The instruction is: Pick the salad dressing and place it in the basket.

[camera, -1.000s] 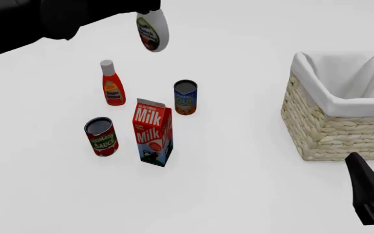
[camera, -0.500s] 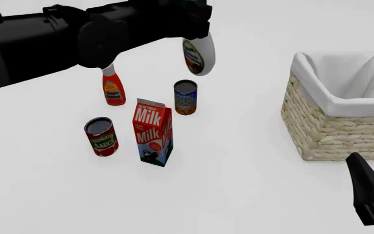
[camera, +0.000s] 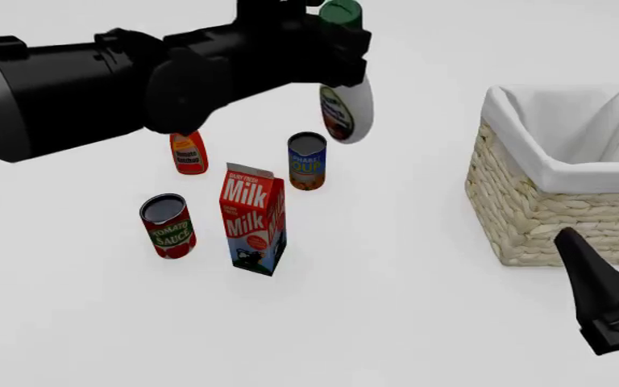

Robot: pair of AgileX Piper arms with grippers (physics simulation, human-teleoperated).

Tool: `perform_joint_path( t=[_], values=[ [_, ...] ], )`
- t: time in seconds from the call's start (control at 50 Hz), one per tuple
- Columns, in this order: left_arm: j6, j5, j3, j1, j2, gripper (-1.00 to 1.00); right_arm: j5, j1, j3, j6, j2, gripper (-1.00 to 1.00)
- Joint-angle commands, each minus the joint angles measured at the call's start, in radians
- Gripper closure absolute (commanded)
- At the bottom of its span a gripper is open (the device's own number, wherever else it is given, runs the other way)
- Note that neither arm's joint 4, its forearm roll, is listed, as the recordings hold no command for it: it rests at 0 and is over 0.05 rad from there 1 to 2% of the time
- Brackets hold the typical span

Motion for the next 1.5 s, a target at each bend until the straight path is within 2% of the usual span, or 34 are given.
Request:
perform_joint_path(
  t=[0.02,0.1,0.2,0.42,0.6,1.1,1.5],
  values=[
    [0.017,-0.007,0.000,-0.008,-0.003,1.00,-0.028,0.108,-0.130,-0.115,0.165,-1.00],
    [0.015,-0.010,0.003,-0.010,-0.001,1.00,-0.015,0.143,-0.198,-0.115,0.221,-1.00],
    [0.012,-0.013,0.008,-0.013,0.002,1.00,-0.016,0.213,-0.270,-0.167,0.269,-1.00],
    [-0.003,-0.022,0.022,-0.027,-0.001,1.00,-0.086,0.301,-0.336,-0.232,0.360,-1.00],
    [-0.006,-0.021,0.028,-0.039,-0.006,1.00,-0.158,0.343,-0.355,-0.252,0.419,-1.00],
    [-0.021,-0.026,0.045,-0.060,-0.021,1.00,-0.320,0.368,-0.370,-0.221,0.548,-1.00],
    [-0.022,-0.026,0.056,-0.072,-0.033,1.00,-0.387,0.377,-0.381,-0.174,0.635,-1.00]
  ],
)
